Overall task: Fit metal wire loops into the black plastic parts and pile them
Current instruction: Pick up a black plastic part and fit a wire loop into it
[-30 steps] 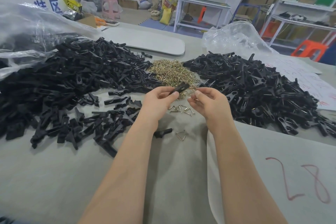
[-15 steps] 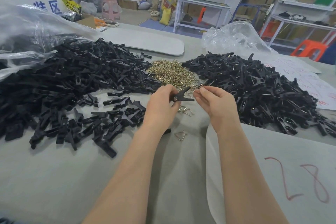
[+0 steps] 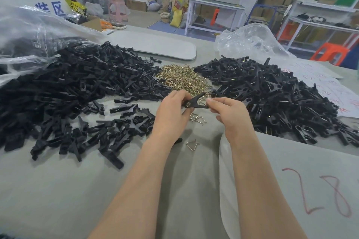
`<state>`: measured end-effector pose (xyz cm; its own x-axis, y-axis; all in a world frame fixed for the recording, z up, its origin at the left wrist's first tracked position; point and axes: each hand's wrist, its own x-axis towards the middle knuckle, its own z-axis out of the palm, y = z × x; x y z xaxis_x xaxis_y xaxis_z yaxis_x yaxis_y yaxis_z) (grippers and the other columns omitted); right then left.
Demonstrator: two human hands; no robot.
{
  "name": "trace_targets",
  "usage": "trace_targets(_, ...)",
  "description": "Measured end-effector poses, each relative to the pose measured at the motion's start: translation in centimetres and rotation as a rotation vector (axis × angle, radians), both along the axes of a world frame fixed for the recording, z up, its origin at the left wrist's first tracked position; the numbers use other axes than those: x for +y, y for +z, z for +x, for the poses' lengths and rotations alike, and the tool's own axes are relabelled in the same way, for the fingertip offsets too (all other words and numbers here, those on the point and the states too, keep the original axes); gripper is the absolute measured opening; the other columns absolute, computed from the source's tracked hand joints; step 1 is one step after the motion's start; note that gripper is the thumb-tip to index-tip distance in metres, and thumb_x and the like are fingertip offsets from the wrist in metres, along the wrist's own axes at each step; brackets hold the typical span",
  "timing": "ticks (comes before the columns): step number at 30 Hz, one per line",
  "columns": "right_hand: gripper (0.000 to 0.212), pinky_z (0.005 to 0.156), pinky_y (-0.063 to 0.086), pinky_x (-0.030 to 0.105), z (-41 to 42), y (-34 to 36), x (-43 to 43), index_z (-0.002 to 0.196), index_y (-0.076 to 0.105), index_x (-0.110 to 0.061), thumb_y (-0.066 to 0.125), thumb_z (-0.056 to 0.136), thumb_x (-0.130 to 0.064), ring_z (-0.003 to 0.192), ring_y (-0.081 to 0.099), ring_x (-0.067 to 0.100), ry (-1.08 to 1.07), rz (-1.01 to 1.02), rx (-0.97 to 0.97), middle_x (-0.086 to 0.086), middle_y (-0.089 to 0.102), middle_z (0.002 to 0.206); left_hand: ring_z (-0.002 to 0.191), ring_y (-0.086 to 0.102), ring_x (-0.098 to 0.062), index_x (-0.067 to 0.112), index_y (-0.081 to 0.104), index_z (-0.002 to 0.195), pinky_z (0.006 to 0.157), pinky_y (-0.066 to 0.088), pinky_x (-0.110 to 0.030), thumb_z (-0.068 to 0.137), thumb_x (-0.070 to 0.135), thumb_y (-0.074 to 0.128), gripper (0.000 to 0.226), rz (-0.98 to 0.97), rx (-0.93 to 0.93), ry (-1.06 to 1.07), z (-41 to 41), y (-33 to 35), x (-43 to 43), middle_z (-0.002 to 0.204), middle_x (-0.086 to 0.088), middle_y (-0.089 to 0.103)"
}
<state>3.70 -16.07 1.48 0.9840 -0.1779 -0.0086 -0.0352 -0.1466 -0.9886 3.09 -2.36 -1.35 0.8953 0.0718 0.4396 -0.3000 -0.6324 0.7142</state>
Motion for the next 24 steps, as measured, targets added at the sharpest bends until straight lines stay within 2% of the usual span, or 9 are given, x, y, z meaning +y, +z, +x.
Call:
trace_targets(4,0.007,0.072,0.042,0.022,0.0,0.0,-0.1,0.082,0.071,-0.013,0.071,0.082,-0.020,0.083,0.057,0.012,-0.003,0.018,0.047,0.006,0.066,0.090,0.086,0.048,-0.013,0.019,0.059,0.099,0.084,0.046,-0.035,0.084,0.011,0.066,0.018,0.017,-0.001,-0.004,0.0,0.1,-0.1,0.092,0.011,0.050)
trace_targets(11,0.009,0.070,0.040,0.024,0.0,0.1,-0.3,0.075,0.067,-0.017,0.069,0.083,-0.020,0.082,0.057,0.011,0.062,0.043,0.109,0.001,0.064,0.084,0.090,0.053,-0.014,0.017,0.062,0.100,0.085,0.046,-0.034,0.083,0.011,0.068,0.019,0.031,-0.016,-0.061,-0.3,0.3,0.3,0.096,0.008,0.057)
trace_targets(13,0.010,0.069,0.042,0.023,0.0,0.3,-0.8,0.075,0.065,-0.019,0.067,0.085,-0.020,0.079,0.060,0.010,0.144,0.156,0.187,-0.003,0.065,0.079,0.087,0.057,-0.016,0.018,0.064,0.099,0.085,0.048,-0.033,0.082,0.011,0.070,0.020,-0.024,0.016,-0.114,-0.5,0.8,0.6,0.093,0.003,0.062)
trace_targets(16,0.008,0.063,0.048,0.022,-0.1,0.4,-1.5,0.082,0.062,-0.016,0.065,0.081,-0.023,0.071,0.062,0.011,0.340,0.492,0.311,0.000,0.065,0.077,0.082,0.059,-0.007,0.026,0.064,0.092,0.083,0.049,-0.019,0.080,0.013,0.074,0.021,-0.157,0.070,-0.214,-0.8,1.5,0.9,0.086,0.010,0.063)
trace_targets(18,0.025,0.065,0.053,0.025,-0.2,0.1,-1.7,0.091,0.062,-0.011,0.064,0.074,-0.028,0.073,0.063,0.016,0.464,0.623,0.334,0.006,0.065,0.087,0.078,0.059,-0.004,0.028,0.062,0.089,0.081,0.050,-0.016,0.079,0.011,0.074,0.023,-0.204,0.087,-0.267,-1.1,1.9,0.7,0.082,0.010,0.061)
trace_targets(21,0.049,0.078,0.057,0.038,-0.2,-0.3,-1.7,0.113,0.057,-0.008,0.058,0.078,-0.042,0.085,0.068,0.026,0.595,0.685,0.342,0.013,0.065,0.101,0.076,0.057,-0.005,0.028,0.063,0.089,0.081,0.048,-0.015,0.079,0.009,0.073,0.024,-0.267,0.089,-0.299,-1.5,2.2,0.7,0.080,0.008,0.060)
trace_targets(22,0.057,0.079,0.057,0.041,-0.2,-0.4,-1.6,0.114,0.058,-0.006,0.056,0.077,-0.049,0.087,0.069,0.029,0.626,0.685,0.353,0.015,0.066,0.101,0.080,0.057,-0.004,0.029,0.063,0.090,0.081,0.046,-0.012,0.080,0.010,0.073,0.024,-0.252,0.083,-0.297,-1.5,2.3,0.7,0.084,0.009,0.062)
trace_targets(24,0.064,0.077,0.058,0.040,-0.1,-0.6,-1.5,0.103,0.070,-0.006,0.053,0.071,-0.059,0.088,0.071,0.028,0.672,0.657,0.370,0.015,0.071,0.096,0.087,0.055,-0.001,0.031,0.063,0.092,0.082,0.040,-0.010,0.080,0.015,0.073,0.022,-0.186,0.066,-0.286,-1.6,2.3,0.7,0.091,0.015,0.062)
